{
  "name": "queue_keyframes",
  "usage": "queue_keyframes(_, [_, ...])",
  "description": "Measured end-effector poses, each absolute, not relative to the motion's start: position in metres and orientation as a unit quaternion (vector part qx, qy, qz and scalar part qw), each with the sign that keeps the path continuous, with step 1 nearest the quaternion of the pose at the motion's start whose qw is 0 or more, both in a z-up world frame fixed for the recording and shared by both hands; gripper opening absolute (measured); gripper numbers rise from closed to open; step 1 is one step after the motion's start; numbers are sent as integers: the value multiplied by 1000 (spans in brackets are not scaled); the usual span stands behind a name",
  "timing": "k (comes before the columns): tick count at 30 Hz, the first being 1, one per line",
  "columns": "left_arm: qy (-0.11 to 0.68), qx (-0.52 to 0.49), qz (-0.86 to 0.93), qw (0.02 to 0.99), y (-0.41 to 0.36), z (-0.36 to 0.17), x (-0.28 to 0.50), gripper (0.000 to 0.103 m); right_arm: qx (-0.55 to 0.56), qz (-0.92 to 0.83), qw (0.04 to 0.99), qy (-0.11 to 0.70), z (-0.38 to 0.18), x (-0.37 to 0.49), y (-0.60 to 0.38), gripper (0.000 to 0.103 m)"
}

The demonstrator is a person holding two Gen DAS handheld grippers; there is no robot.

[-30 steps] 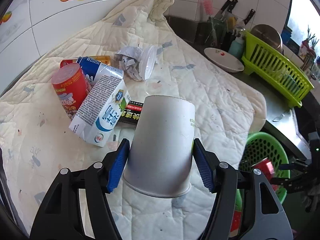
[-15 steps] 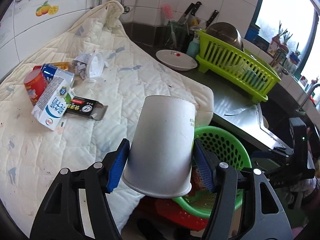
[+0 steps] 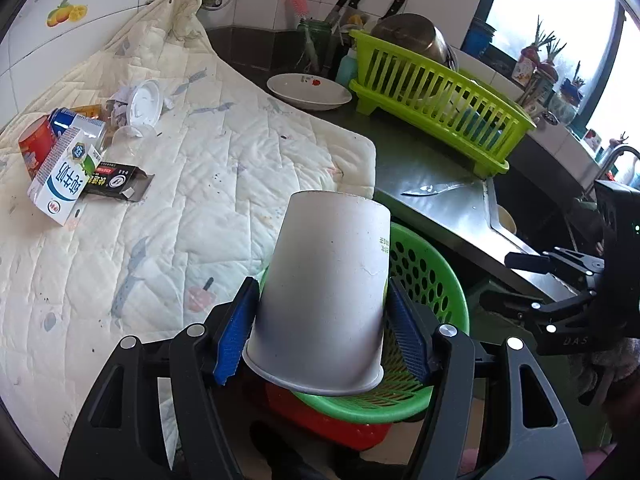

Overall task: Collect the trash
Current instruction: 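Drop the paper cup into the green basket while right tool drops the can, then grasp the milk carton with left tool while right tool reaches the plastic cup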

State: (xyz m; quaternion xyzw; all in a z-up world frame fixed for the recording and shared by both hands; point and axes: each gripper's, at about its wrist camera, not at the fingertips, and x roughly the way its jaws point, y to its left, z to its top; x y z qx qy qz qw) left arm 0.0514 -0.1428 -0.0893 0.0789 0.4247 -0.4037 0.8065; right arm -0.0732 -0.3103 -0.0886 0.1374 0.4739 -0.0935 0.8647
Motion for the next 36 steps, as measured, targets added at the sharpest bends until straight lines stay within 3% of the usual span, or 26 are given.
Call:
queue_keyframes(11, [451, 91, -399, 793, -161, -112, 31, 67, 141, -112, 871, 457, -81, -93, -325, 80])
queue_keyframes(15, [452, 87, -400, 792, -164, -113, 27, 79, 147, -111, 870, 458, -82, -96, -326, 80])
queue_keyframes(36, [424, 52, -302, 852, -86, -88, 93, 79, 139, -53, 872, 466, -82, -35, -292, 80])
